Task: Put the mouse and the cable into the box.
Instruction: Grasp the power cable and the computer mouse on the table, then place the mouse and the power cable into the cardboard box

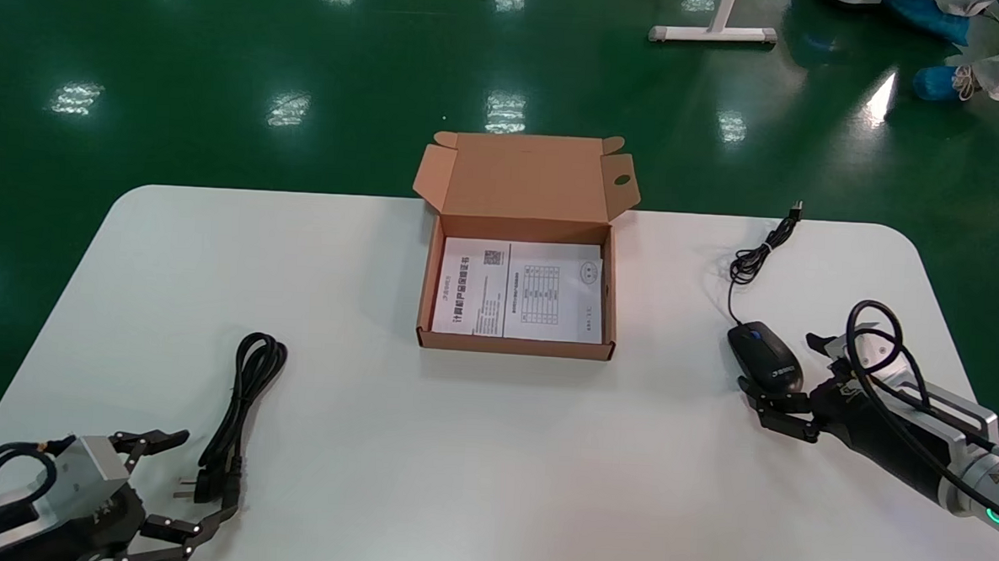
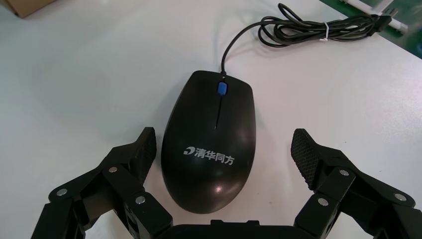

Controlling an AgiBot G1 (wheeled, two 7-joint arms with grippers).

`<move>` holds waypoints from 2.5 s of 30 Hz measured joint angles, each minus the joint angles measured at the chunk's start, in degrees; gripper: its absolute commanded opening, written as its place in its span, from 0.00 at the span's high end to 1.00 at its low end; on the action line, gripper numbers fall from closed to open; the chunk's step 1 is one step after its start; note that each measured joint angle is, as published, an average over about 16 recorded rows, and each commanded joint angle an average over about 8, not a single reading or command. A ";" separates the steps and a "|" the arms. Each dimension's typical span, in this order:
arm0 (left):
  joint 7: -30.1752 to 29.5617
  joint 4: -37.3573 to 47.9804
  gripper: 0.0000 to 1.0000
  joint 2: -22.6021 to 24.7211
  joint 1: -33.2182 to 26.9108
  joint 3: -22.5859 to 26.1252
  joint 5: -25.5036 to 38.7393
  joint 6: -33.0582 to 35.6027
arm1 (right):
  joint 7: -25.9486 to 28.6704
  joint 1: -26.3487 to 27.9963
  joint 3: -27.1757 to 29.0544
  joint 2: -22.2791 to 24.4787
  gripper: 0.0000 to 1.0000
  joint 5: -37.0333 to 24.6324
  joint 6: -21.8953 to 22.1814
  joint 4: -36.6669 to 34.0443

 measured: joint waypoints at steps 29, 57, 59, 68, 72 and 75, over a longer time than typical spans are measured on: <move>-3.73 -0.10 0.37 2.92 -2.24 2.60 1.40 -2.49 | 4.37 0.23 -1.28 -0.89 0.98 -0.87 1.59 -0.81; -3.49 -0.15 1.00 2.79 -2.23 2.50 1.36 -2.39 | 4.09 0.25 -1.13 -0.86 1.00 -0.91 1.62 -0.62; -3.50 -0.13 1.00 2.80 -2.24 2.50 1.33 -2.35 | 3.92 0.27 -1.08 -0.84 1.00 -0.96 1.68 -0.43; -3.77 -0.15 1.00 3.10 -2.46 2.45 1.21 -2.74 | 2.16 0.59 -0.71 -0.70 1.00 -1.45 2.40 1.29; -3.77 -0.25 1.00 3.25 -2.68 2.24 1.20 -3.28 | 1.31 1.04 -0.41 -0.72 1.00 -1.63 2.91 2.12; -3.53 -0.44 1.00 3.33 -2.92 1.84 1.20 -3.95 | 0.79 1.66 -0.13 -0.79 1.00 -1.74 3.38 2.56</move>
